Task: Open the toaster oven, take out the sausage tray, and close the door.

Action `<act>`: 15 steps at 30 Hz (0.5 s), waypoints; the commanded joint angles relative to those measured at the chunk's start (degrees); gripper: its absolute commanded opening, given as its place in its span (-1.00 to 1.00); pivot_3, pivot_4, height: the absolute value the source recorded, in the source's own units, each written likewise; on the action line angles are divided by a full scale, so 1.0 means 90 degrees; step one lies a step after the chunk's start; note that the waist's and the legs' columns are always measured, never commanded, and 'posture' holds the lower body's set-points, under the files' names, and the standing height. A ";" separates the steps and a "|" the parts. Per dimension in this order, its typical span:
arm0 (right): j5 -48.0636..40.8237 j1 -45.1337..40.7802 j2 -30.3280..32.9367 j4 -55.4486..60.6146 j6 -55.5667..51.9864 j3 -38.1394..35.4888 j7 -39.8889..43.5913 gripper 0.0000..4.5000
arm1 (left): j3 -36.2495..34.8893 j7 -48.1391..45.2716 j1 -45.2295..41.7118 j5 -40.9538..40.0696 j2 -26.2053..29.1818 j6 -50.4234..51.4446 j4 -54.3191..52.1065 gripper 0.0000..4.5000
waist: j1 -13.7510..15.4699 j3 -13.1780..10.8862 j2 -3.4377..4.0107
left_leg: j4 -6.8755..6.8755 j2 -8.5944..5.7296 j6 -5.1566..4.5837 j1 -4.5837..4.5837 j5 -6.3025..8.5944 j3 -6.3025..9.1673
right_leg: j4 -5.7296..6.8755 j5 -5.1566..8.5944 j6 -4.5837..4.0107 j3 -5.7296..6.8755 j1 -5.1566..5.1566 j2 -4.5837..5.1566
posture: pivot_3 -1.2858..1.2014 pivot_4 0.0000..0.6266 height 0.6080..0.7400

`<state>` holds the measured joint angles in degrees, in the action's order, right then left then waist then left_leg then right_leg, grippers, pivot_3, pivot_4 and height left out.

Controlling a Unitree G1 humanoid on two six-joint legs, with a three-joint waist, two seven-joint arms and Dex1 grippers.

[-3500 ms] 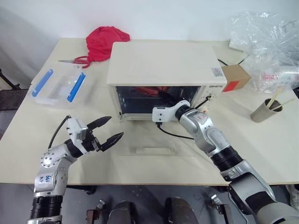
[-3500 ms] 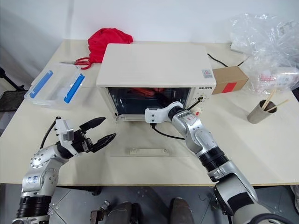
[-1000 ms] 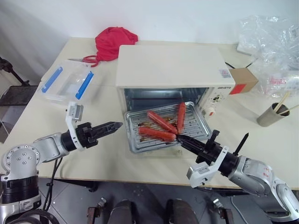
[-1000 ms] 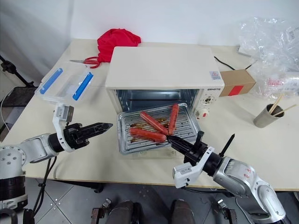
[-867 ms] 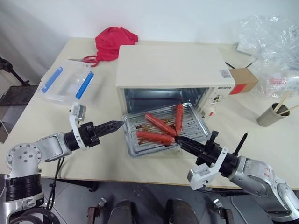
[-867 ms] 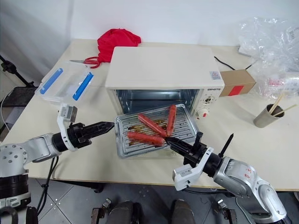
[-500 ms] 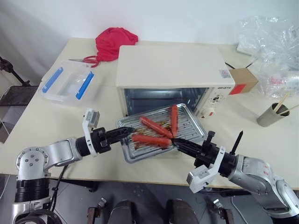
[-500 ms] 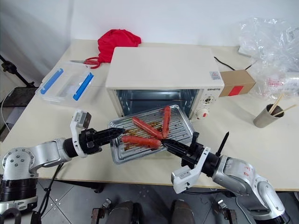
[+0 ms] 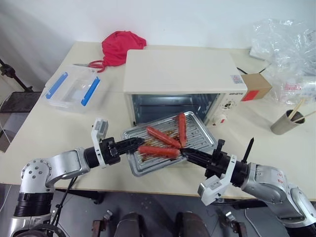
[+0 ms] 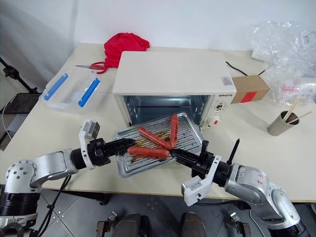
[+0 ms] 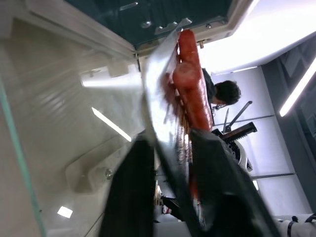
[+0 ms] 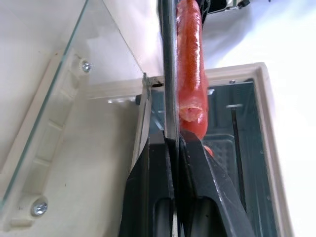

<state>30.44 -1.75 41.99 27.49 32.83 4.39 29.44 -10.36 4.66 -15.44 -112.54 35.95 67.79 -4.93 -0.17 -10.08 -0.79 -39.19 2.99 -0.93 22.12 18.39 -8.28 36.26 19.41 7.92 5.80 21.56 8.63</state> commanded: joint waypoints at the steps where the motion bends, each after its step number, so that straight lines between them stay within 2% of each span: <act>1: -0.0239 -0.0068 -0.0033 0.0157 0.0136 -0.0039 -0.0105 -1.00 | -0.0079 0.0176 0.0095 -0.0051 -0.0133 -0.0036 -0.0053 -0.99 | -0.0004 0.0000 -0.0001 | 0.0000 0.0001 0.0000 0.0000 0.0000 0.0000 | -0.0003 0.0000 0.0000 0.0001 -0.0001 -0.0001 | 0.03 -0.52 1.00; 6: -0.0302 -0.0070 -0.0052 0.0100 0.0141 0.0019 -0.0012 -1.00 | 0.0013 -0.0073 0.0103 -0.0051 0.0089 0.0334 0.0027 -0.99 | -0.0005 0.0000 0.0000 | 0.0000 0.0001 0.0000 0.0000 0.0000 0.0000 | -0.0004 0.0000 -0.0001 0.0001 0.0000 -0.0004 | 0.03 -0.52 1.00; 11: -0.0915 -0.0023 -0.0036 0.0011 -0.0223 0.0158 0.0394 -1.00 | 0.0028 -0.0465 0.0066 -0.0051 0.0168 0.0650 0.0239 -0.99 | -0.0005 0.0000 0.0000 | 0.0001 0.0002 0.0000 0.0000 0.0000 0.0000 | -0.0005 0.0001 -0.0001 0.0001 -0.0001 -0.0005 | 0.03 -0.52 1.00; 15: -0.1398 0.0073 -0.0016 0.0097 -0.0634 0.0049 0.0631 -0.48 | -0.0150 -0.0583 0.0184 -0.0051 0.0029 0.0855 0.0642 -1.00 | 0.0002 0.0000 0.0000 | 0.0000 0.0001 0.0000 0.0001 0.0000 0.0001 | -0.0008 0.0001 -0.0001 0.0002 -0.0004 -0.0005 | 0.03 -0.52 1.00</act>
<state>21.01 -1.46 41.76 26.77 28.24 6.23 34.66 -10.60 0.65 -14.78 -112.46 36.77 74.04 0.27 -0.15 -10.08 -0.79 -39.19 3.00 -0.93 22.12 18.39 -8.28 36.17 19.42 7.91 5.81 21.52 8.59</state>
